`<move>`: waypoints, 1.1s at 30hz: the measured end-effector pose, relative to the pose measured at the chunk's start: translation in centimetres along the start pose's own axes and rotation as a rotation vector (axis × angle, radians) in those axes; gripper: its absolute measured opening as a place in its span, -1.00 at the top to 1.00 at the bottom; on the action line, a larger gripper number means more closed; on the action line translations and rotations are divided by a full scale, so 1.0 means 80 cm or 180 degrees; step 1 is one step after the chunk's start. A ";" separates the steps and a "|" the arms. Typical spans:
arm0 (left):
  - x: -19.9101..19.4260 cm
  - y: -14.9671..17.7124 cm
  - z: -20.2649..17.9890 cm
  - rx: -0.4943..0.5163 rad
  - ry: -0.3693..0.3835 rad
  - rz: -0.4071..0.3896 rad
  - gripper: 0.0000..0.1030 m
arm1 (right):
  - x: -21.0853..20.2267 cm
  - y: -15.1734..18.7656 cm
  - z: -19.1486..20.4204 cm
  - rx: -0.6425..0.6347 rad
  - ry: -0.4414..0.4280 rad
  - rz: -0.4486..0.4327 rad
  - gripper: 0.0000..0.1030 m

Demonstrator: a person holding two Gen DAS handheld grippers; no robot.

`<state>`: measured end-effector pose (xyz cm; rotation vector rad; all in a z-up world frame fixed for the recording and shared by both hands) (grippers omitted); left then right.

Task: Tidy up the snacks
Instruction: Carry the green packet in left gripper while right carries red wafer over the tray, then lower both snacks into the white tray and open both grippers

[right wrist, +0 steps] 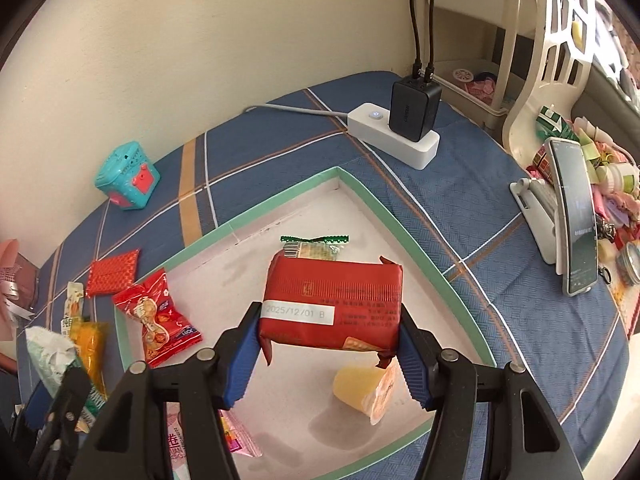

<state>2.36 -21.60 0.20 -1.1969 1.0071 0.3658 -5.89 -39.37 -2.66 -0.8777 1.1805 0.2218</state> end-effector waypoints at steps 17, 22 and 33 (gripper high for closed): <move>0.080 0.013 -0.033 0.0186 -0.0013 0.0385 -0.10 | 0.040 0.013 0.007 -0.0129 -0.0079 0.0280 -0.27; 0.089 0.018 -0.031 0.0142 -0.0052 0.0461 -0.10 | 0.047 0.017 0.006 -0.0135 -0.0094 0.0344 -0.27; 0.081 0.016 -0.033 0.0105 -0.0039 0.0470 -0.31 | 0.050 0.018 0.005 -0.0139 -0.0105 0.0378 -0.27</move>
Point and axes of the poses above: each gripper's, at about its wrist camera, not at the fingertips, and x roughly the way its jaws point, z to its left, y to its underside, the point moved 5 cm from there along x, roughly the way its jaws point, and after that the axes turned 2 degrees about -x, right-handed, at the moved point
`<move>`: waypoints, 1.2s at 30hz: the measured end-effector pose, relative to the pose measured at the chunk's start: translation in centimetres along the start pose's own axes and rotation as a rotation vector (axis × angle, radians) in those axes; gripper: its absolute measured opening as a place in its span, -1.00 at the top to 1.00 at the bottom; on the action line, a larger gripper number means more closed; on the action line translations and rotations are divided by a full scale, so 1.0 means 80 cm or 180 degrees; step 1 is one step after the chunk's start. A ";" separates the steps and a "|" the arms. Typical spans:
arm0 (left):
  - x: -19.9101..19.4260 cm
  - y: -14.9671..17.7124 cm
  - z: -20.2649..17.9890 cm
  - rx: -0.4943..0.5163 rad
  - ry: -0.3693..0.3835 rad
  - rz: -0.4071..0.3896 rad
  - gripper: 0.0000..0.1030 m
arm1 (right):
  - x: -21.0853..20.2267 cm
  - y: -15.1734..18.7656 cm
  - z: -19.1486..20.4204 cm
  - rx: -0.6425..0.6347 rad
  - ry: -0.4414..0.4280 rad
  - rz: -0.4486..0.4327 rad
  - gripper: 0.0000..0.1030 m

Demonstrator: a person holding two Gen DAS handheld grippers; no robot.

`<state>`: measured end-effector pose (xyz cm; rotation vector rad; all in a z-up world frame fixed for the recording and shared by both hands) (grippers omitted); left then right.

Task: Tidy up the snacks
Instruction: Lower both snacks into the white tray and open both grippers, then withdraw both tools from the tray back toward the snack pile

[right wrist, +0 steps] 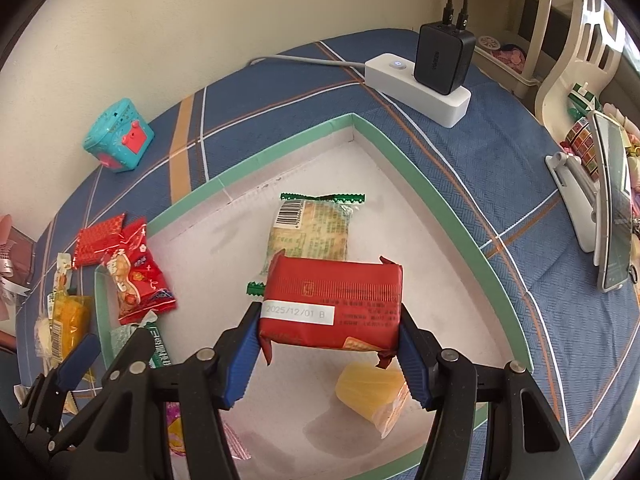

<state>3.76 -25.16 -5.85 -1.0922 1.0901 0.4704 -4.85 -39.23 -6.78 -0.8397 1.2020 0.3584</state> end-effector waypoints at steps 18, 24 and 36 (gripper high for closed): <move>-0.025 -0.010 0.043 -0.0652 0.0152 0.0137 -0.50 | -0.017 -0.013 -0.010 0.0113 -0.0148 -0.0085 -0.52; -0.040 -0.014 0.075 -0.0977 0.0084 0.0067 -0.50 | -0.031 -0.019 -0.003 0.0028 -0.0142 -0.0151 -0.52; -0.025 0.012 0.146 -0.1642 -0.0242 0.0191 -0.79 | -0.030 -0.012 0.024 -0.0235 -0.0158 -0.0131 -0.79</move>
Point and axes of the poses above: each gripper's, at about its wrist camera, not at the fingertips, and x roughly the way its jaws point, z to its left, y to its underside, the point moved 5 cm from there along x, roughly the way its jaws point, and after that the axes turned 2 degrees about -x, right-handed, at the moved point
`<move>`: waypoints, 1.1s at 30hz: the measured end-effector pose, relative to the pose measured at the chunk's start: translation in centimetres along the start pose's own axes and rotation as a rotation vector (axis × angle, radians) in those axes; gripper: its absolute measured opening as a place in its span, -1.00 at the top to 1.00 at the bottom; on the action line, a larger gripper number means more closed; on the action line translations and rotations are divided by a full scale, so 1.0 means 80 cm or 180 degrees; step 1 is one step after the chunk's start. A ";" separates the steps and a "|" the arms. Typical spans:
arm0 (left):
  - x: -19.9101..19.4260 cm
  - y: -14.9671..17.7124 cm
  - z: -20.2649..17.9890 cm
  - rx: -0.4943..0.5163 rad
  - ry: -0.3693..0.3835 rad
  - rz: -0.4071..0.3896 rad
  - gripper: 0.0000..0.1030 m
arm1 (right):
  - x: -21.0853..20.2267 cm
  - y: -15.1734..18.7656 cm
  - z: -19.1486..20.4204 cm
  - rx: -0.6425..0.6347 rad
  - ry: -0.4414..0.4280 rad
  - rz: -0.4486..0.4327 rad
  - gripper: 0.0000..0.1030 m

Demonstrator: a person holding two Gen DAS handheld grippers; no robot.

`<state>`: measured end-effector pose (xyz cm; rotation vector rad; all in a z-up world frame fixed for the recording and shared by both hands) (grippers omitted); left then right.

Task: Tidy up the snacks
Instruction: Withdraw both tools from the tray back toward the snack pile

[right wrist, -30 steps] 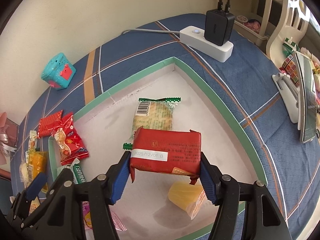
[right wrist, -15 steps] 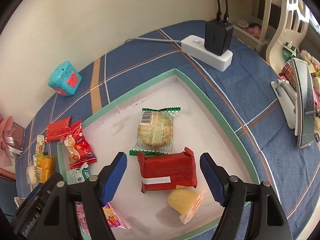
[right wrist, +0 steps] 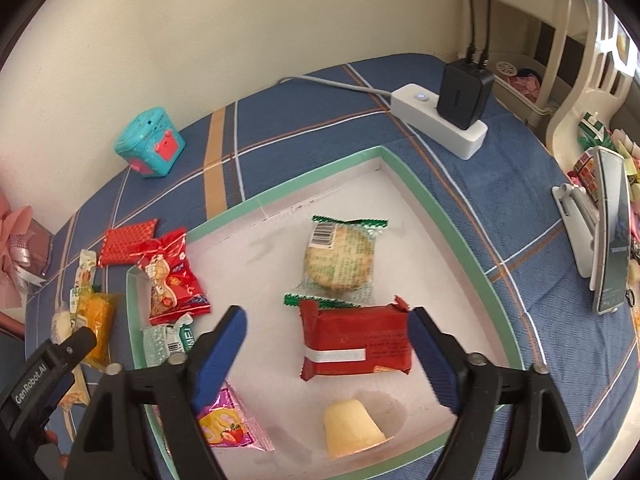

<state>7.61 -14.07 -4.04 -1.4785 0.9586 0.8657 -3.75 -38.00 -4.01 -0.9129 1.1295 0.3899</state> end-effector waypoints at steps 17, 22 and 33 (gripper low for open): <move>0.017 0.004 0.039 -0.0316 -0.0170 0.0146 -0.95 | 0.002 0.005 0.026 -0.0272 0.0079 -0.0085 -1.00; 0.013 0.003 0.047 -0.0354 -0.0122 0.0127 -0.98 | 0.000 0.007 0.035 -0.0307 0.0013 -0.0153 -1.00; -0.013 -0.008 0.060 -0.0168 0.0078 -0.0168 -0.98 | -0.001 0.012 0.063 -0.0449 -0.0103 -0.0188 -1.00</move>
Point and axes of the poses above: each gripper's, at about its wrist camera, not at the fingertips, and x roughly the way its jaws point, z to its left, y to its underside, the point moved 5 cm from there along x, roughly the way its jaws point, and after that the axes turned 2 degrees about -x, right-handed, at the moved point
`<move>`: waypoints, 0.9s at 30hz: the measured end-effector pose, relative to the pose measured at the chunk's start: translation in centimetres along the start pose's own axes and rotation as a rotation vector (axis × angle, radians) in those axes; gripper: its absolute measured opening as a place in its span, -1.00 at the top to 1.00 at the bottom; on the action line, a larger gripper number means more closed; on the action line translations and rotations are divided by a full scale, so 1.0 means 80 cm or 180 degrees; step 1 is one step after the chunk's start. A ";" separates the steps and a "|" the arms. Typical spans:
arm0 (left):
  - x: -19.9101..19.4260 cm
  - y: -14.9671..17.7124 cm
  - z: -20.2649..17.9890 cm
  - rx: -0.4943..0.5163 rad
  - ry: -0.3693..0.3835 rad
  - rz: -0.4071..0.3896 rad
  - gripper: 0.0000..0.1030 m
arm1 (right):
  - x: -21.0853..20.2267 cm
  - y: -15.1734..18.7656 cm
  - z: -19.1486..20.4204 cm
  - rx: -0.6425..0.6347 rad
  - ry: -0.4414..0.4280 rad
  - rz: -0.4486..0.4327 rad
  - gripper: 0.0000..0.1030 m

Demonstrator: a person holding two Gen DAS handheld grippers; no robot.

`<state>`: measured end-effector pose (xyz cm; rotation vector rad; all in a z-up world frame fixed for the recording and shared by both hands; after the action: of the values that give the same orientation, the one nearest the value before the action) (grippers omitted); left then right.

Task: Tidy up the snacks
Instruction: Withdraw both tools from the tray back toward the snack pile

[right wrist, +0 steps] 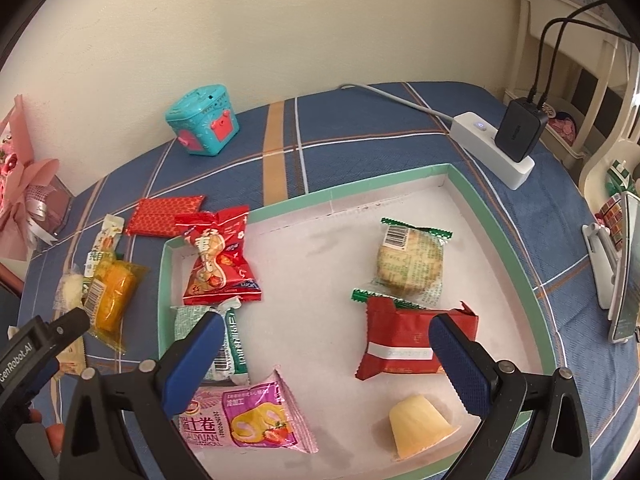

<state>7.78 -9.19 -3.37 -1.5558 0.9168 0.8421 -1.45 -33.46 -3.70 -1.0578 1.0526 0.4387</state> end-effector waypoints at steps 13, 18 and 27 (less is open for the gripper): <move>-0.029 -0.035 0.056 0.0003 -0.0203 -0.0273 -0.98 | 0.005 0.004 0.039 -0.0332 0.0031 -0.0091 -1.00; -0.029 -0.040 0.113 -0.0316 -0.0283 -0.0207 -0.98 | 0.000 0.006 0.072 -0.0405 -0.0128 -0.0066 -1.00; -0.029 -0.024 0.205 -0.0854 -0.0448 -0.0146 -0.98 | 0.004 0.026 0.153 -0.0742 -0.0342 0.0045 -1.00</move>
<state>7.71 7.46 -3.09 -1.7148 0.6848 1.0609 3.12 -21.93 -3.87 -1.2192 0.9292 0.6343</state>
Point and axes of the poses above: each gripper's, at about its wrist camera, not at the fingertips, and x roughly the way its jaws point, z to its left, y to its underside, the point moved 5 cm from there along x, roughly the way its jaws point, and after that the axes turned 2 degrees about -x, right-handed, at the moved point
